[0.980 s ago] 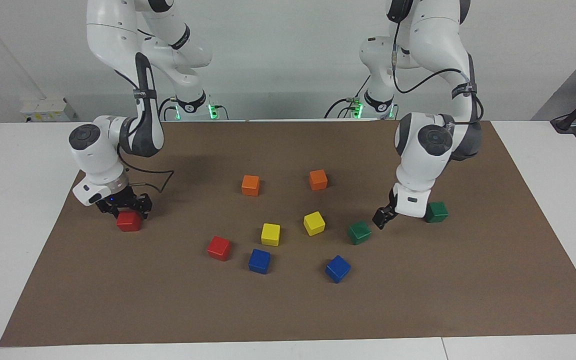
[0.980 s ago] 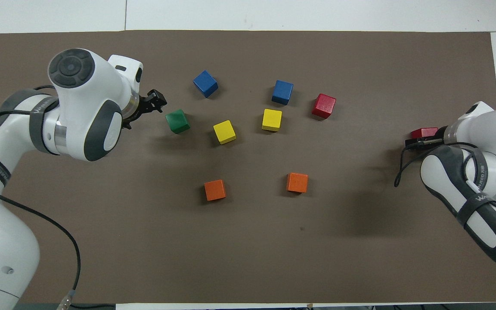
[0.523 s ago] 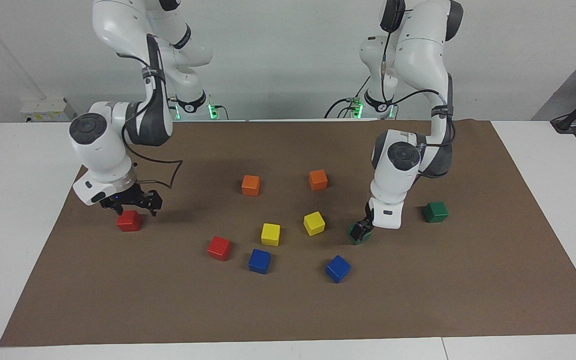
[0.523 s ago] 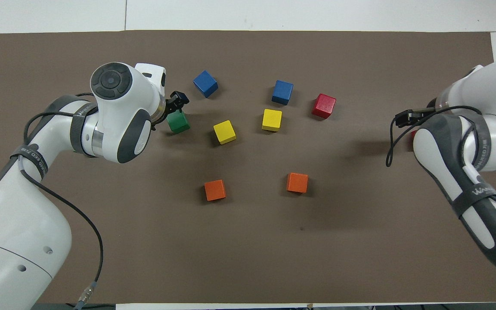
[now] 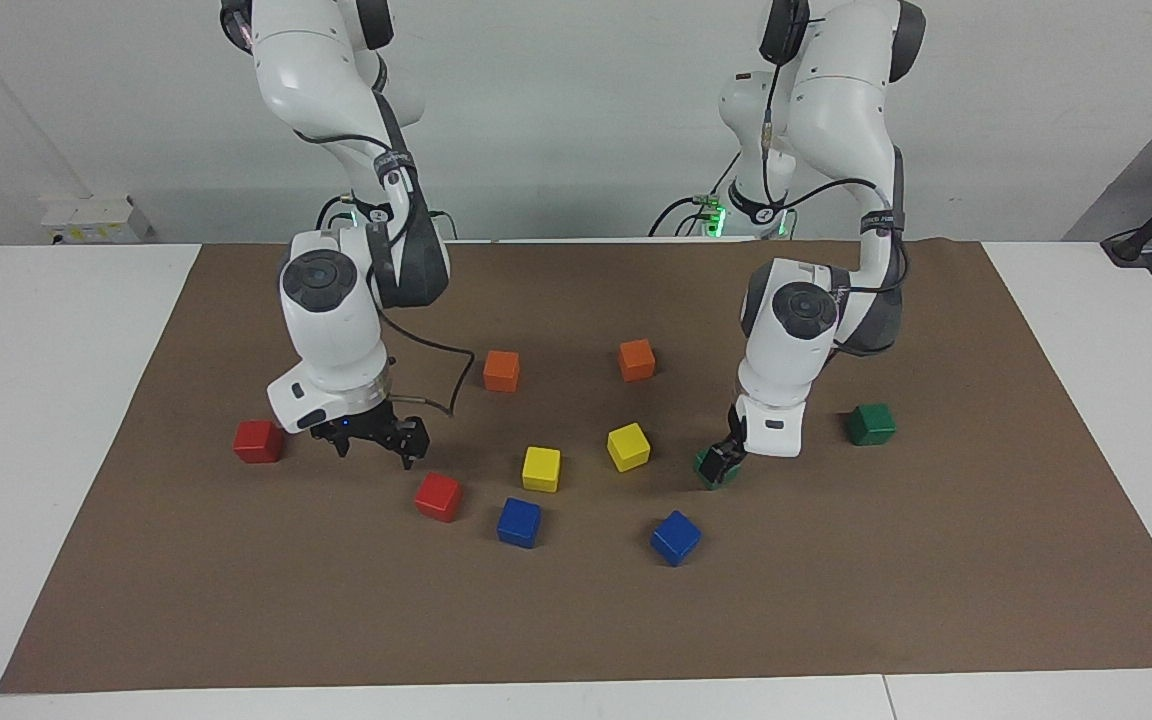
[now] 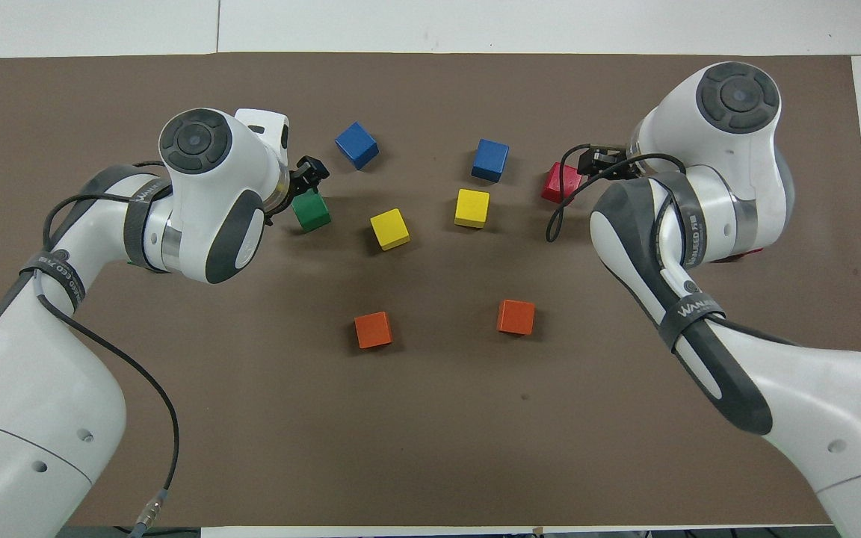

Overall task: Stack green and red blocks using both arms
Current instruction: 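Lift the second green with the left gripper while the right gripper lifts red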

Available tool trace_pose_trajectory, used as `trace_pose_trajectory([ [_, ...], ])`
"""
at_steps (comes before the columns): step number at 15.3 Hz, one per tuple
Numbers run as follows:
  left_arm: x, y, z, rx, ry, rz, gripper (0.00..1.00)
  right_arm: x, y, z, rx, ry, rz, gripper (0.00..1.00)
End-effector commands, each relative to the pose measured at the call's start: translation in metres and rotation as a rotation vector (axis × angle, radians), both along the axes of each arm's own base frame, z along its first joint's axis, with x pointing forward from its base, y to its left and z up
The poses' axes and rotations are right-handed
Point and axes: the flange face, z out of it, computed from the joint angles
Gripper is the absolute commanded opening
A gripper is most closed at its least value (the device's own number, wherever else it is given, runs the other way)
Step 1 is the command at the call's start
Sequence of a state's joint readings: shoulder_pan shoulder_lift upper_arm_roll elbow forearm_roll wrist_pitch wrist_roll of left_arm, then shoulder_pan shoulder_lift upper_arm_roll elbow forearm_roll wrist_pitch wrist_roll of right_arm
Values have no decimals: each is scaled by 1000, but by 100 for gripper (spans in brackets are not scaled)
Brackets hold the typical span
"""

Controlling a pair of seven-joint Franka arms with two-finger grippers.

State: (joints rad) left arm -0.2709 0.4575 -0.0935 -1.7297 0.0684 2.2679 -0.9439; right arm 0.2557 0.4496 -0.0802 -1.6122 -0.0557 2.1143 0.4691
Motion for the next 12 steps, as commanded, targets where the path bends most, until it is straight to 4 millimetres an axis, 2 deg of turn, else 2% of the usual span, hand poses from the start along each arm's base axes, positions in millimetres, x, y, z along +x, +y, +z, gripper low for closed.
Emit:
trace_pose_trajectory([
  [1, 0, -4, 0, -7, -15, 13, 100, 25, 14, -13, 25, 19, -83, 100],
  [3, -4, -13, -2, -8, -15, 7, 100, 25, 29, -21, 24, 22, -84, 100],
  [6, -5, -16, -6, -28, -47, 39, 100, 27, 37, -32, 27, 17, -94, 100],
  [7, -8, -21, -8, -33, -53, 47, 100, 26, 45, -32, 30, 11, -92, 100],
  [9, -11, -23, -13, -38, -57, 62, 100, 29, 49, -30, 44, -31, -86, 100],
  [12, -16, -23, -20, -44, -66, 60, 100, 20, 64, -45, 40, -29, -59, 100],
])
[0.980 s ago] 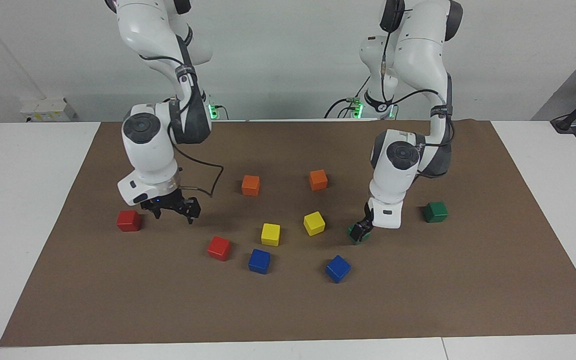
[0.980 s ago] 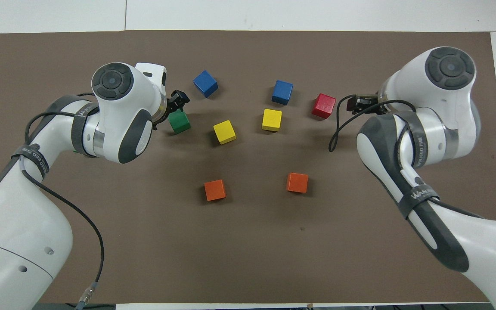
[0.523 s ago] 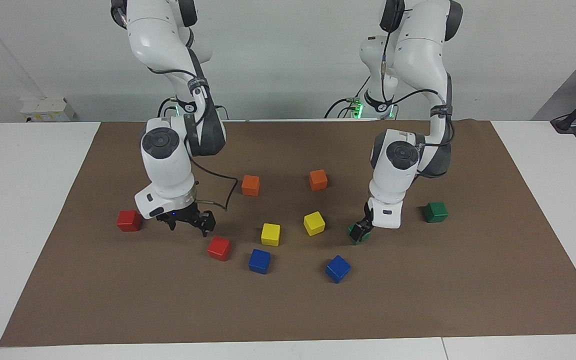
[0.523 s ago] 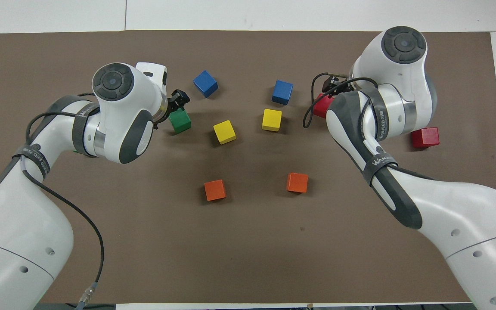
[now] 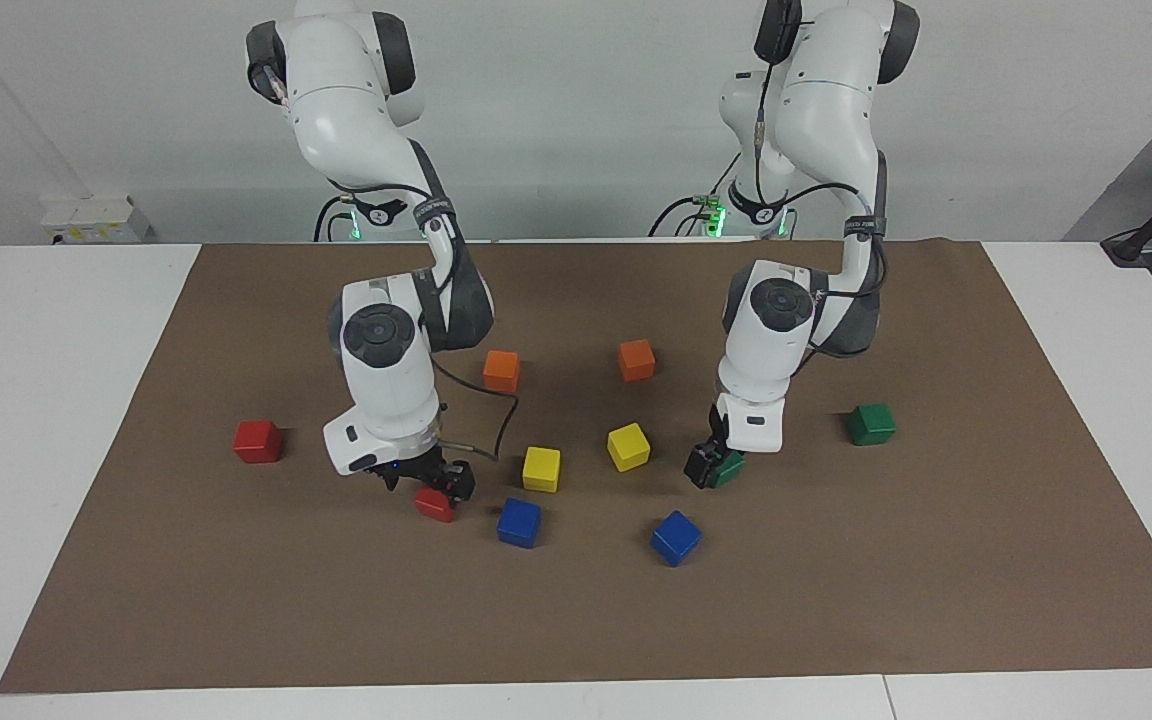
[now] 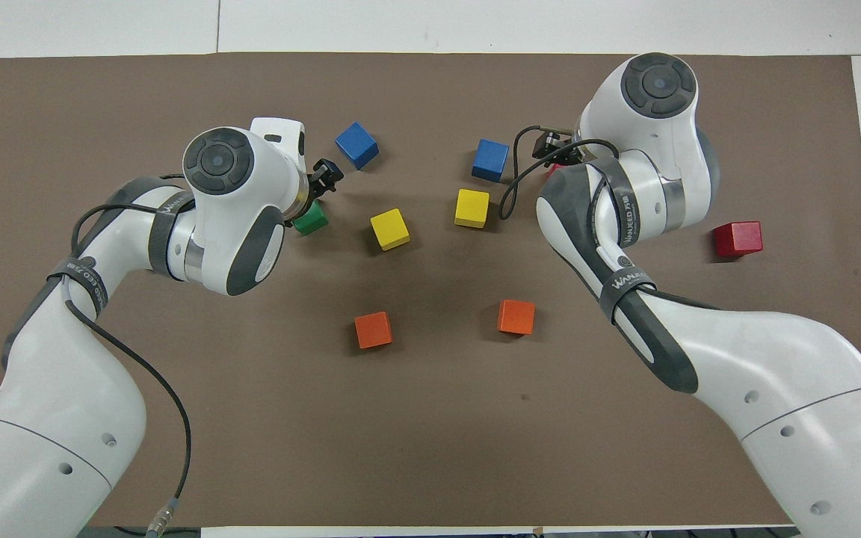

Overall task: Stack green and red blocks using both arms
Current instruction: 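Lift the second green with the left gripper while the right gripper lifts red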

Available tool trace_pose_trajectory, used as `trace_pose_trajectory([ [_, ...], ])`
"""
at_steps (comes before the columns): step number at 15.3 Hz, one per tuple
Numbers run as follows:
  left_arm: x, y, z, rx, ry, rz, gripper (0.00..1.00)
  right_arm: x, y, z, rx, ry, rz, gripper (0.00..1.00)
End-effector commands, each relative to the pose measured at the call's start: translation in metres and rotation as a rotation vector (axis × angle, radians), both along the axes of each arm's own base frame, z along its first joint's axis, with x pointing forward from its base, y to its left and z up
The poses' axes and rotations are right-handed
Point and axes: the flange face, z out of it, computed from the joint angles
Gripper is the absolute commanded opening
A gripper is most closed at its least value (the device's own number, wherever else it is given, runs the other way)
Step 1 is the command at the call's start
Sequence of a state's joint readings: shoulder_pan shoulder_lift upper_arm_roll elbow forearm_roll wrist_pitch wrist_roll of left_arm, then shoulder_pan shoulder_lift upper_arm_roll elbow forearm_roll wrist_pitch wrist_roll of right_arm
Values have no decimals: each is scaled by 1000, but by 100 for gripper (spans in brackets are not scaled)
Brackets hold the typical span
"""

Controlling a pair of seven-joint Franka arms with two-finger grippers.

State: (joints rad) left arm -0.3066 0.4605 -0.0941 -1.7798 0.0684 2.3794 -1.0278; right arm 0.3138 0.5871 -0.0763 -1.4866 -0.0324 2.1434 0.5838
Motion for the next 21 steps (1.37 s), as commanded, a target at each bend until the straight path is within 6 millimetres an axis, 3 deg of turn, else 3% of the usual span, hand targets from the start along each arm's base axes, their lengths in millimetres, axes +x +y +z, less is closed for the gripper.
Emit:
trace_pose_trajectory([
  [1, -5, 0, -7, -8, -13, 17, 100, -4, 11, -16, 10, -7, 7, 100],
  [3, -7, 1, -9, -3, -5, 14, 92, -3, 8, -19, 10, -13, 9, 100],
  [4, -10, 2, -11, 14, -3, 1, 82, -4, 9, -21, 14, -22, 11, 100],
  [5, -12, 2, -11, 46, 0, -27, 55, -6, 8, -29, 14, -24, 12, 100],
  [6, -16, 4, -13, 86, 33, -44, 9, -8, 6, -34, 17, -30, 13, 100],
  [7, -18, 8, -11, 141, 74, -66, 0, -8, 6, -36, 18, -33, 12, 100],
  [9, -14, 18, 23, 213, 112, -130, 0, -8, 5, -37, 20, -37, 12, 88],
  [10, -15, 36, 46, 220, 122, -181, 0, -7, 3, -37, 20, -37, 9, 77],
  [11, -17, 70, 66, 213, 148, -210, 0, -7, 1, -37, 22, -36, 2, 56],
  [12, -22, 93, 82, 206, 166, -262, 0, -7, 1, -37, 26, -35, 0, 25],
  [13, -25, 119, 95, 190, 184, -322, 0, -7, 0, -36, 28, -33, -3, 0],
  [15, -24, 172, 107, 174, 222, -448, 0, -7, 0, -37, 26, -31, -3, 0],
  [18, -23, 216, 98, 160, 227, -634, 0, -5, -8, -23, 10, -1, 29, 0],
  [20, -28, 241, 89, 117, 201, -686, 0, -6, -31, 10, -2, 17, 96, 0],
  [21, -31, 244, 83, 107, 189, -687, 0, -10, -51, 35, -6, 33, 128, 0],
])
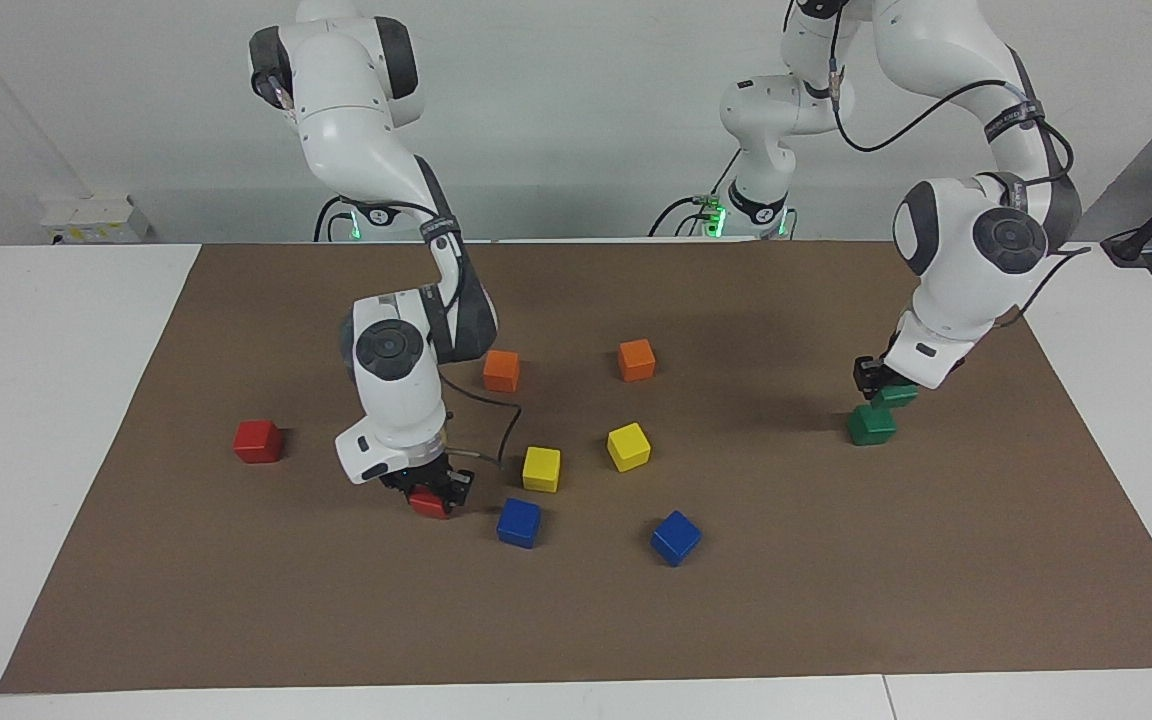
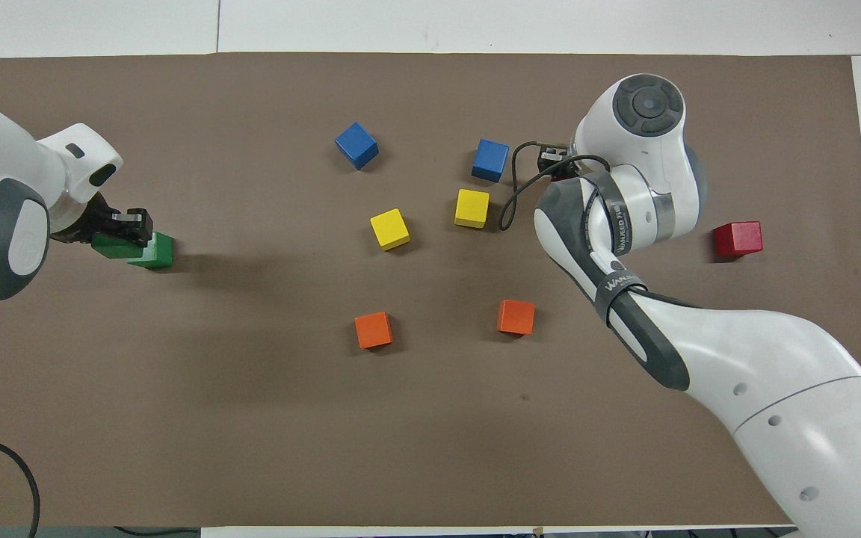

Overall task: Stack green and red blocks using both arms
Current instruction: 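Stack green on green with the left gripper while the right gripper stacks red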

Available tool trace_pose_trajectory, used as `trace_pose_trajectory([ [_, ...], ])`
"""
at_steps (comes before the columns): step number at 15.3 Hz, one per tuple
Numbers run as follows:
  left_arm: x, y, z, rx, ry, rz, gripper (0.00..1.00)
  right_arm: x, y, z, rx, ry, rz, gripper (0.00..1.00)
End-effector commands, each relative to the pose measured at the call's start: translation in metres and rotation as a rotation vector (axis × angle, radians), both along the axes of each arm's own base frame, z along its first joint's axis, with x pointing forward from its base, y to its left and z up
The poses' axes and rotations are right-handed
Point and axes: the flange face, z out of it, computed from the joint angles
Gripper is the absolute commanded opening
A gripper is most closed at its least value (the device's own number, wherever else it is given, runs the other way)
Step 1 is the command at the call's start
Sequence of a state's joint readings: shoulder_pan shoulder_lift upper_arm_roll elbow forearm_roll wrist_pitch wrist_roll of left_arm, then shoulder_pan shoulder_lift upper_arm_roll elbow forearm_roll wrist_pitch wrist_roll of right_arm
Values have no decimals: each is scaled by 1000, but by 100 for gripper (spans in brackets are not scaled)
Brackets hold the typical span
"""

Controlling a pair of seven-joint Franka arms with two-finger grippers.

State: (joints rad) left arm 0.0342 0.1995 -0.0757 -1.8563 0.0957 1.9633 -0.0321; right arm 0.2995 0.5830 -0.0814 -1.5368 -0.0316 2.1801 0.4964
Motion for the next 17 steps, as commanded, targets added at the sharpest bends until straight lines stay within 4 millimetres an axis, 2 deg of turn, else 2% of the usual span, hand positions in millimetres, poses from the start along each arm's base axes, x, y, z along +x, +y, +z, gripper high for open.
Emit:
trace_pose_trajectory([
  [1, -14, 6, -16, -42, -25, -45, 0, -12, -61, 77, 1, 41, 97, 0],
  [2, -15, 7, -18, -43, -31, -45, 0, -19, -87, 99, 2, 57, 129, 0],
  [4, -15, 13, -27, -45, -40, -52, 0, -46, -139, 121, 8, 104, 182, 0],
  [6, -17, 13, -34, -48, -41, -51, 0, -70, -180, 122, 15, 91, 221, 0],
  [8, -17, 15, -34, -50, -46, -47, 0, -87, -220, 104, 15, 63, 253, 0],
  [9, -17, 16, -36, -50, -46, -46, 0, -93, -233, 94, 13, 26, 266, 0],
  [13, -17, 21, -43, -73, -66, -14, 0, -94, -241, 64, -1, -18, 273, 0],
  [17, -20, 19, -50, -92, -76, 6, 0, -92, -247, 47, -9, -31, 270, 0],
])
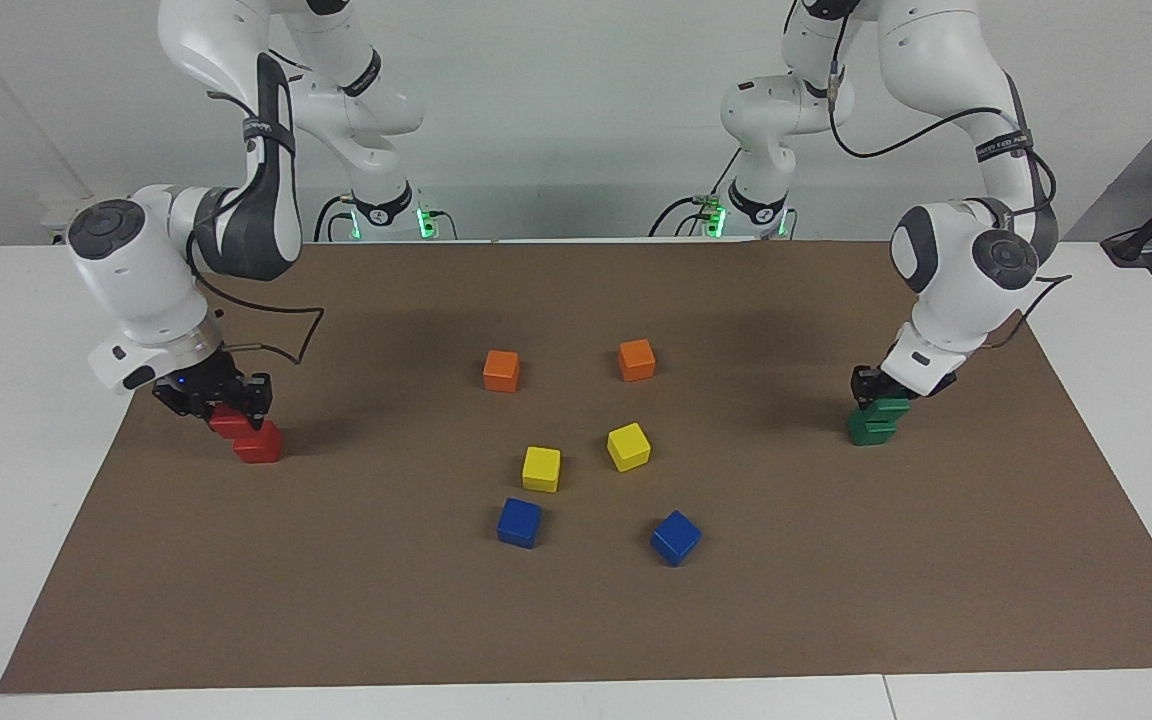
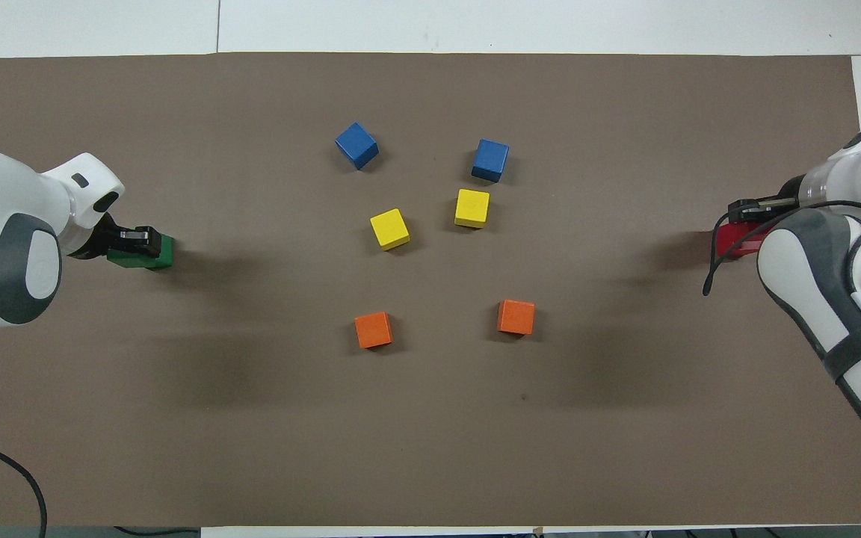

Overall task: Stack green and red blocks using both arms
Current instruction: 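Stack green on green with the left gripper while the right gripper stacks red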

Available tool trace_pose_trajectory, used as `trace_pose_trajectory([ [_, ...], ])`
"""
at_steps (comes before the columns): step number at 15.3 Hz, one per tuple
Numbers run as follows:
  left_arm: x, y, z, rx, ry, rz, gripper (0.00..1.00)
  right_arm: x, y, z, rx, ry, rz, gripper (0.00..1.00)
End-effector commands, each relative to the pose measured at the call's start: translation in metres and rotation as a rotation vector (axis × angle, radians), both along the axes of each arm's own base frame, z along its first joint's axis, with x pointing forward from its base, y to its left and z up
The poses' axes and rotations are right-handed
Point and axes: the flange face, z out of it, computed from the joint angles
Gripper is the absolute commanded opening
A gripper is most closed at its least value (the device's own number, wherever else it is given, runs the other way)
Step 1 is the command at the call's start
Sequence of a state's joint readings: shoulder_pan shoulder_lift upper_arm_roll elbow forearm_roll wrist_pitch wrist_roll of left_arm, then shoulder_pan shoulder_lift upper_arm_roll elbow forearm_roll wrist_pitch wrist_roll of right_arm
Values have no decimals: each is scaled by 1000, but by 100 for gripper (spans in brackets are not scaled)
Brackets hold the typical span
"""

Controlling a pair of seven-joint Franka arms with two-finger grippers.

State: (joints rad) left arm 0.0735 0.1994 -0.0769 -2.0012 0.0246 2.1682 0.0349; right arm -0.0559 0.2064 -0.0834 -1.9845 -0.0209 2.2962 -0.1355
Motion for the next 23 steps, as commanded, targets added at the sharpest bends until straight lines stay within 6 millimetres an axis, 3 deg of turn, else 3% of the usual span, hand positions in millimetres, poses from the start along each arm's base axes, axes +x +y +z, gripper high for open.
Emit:
trace_pose_trajectory([
  [1, -8, 3, -2, -21, -20, 3, 0, -3, -4, -10, 8, -30, 16, 0],
  [6, -7, 5, -2, -21, -23, -2, 0, -7, -5, -19, 7, -35, 15, 0],
  [7, -7, 5, -2, -21, -23, -2, 20, -7, -5, -19, 7, -38, 16, 0],
  [10, -8, 7, -3, -20, -16, 0, 23, -12, -11, -24, 7, -33, 10, 0],
  [12, -8, 6, -3, -21, -19, 0, 35, -12, -12, -24, 5, -33, 19, 0],
  [16, -7, 5, -2, -21, -23, 0, 36, -17, -18, -27, 5, -26, 17, 0],
  [17, -7, 5, -3, -21, -23, 0, 36, -16, -18, -26, 5, -34, 13, 4],
  [18, -6, 6, -2, -21, -28, 1, 36, -16, -18, -26, 4, -39, 9, 75],
  [19, -5, 6, -1, -21, -32, 1, 36, -16, -18, -26, 6, -38, 3, 100],
  [22, -6, 5, -1, -21, -31, 0, 40, -15, -18, -21, 10, -14, 5, 100],
  [23, -6, 5, -1, -21, -31, 0, 57, -14, -19, -13, 14, 14, 4, 100],
])
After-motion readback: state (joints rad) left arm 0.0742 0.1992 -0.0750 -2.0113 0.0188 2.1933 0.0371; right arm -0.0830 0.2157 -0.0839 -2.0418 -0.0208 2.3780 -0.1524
